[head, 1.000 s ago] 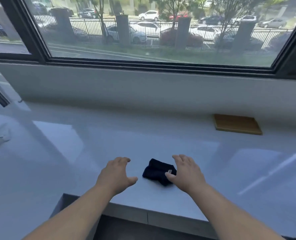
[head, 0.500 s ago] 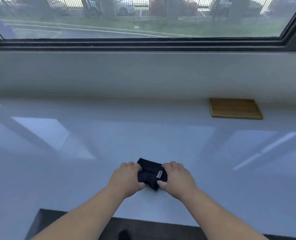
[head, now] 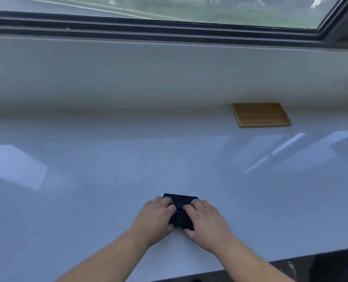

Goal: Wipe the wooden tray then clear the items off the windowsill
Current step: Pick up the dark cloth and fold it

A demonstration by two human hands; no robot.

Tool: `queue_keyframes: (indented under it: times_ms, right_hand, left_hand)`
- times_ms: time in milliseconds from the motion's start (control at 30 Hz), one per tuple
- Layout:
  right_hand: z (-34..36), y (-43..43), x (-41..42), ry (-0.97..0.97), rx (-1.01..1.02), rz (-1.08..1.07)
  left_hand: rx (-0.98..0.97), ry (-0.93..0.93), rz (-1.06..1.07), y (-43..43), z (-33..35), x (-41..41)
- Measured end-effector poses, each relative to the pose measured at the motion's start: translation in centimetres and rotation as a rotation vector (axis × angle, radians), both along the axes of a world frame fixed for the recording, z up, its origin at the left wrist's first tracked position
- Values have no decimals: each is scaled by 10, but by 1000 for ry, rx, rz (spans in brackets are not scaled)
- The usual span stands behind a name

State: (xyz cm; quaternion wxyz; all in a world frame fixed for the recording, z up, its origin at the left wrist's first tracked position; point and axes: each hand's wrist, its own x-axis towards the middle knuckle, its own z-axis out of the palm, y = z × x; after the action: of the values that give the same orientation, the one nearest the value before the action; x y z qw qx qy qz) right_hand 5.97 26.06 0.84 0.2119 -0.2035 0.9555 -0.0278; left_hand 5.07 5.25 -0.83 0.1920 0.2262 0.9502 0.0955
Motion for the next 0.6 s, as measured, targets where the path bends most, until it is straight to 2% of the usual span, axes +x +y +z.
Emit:
queue_keyframes:
  times_ms: [167, 300, 400, 500, 600]
  right_hand:
    - [0, -4, 0, 1, -7, -58]
    - [18, -2, -15, -30, -124, -148]
    - [45, 0, -39, -67, -297, -310]
    - [76, -4, -70, -165, -578, -545]
    - [105, -4, -100, -272, -788, -585]
  left_hand:
    - [93, -17, 53, 0, -1, -6]
    - [175, -34, 173, 3, 16, -21]
    - [255, -27, 288, 8, 37, -40]
    - [317, -93, 428, 16, 58, -57]
    - [362, -179, 576, 27, 76, -66]
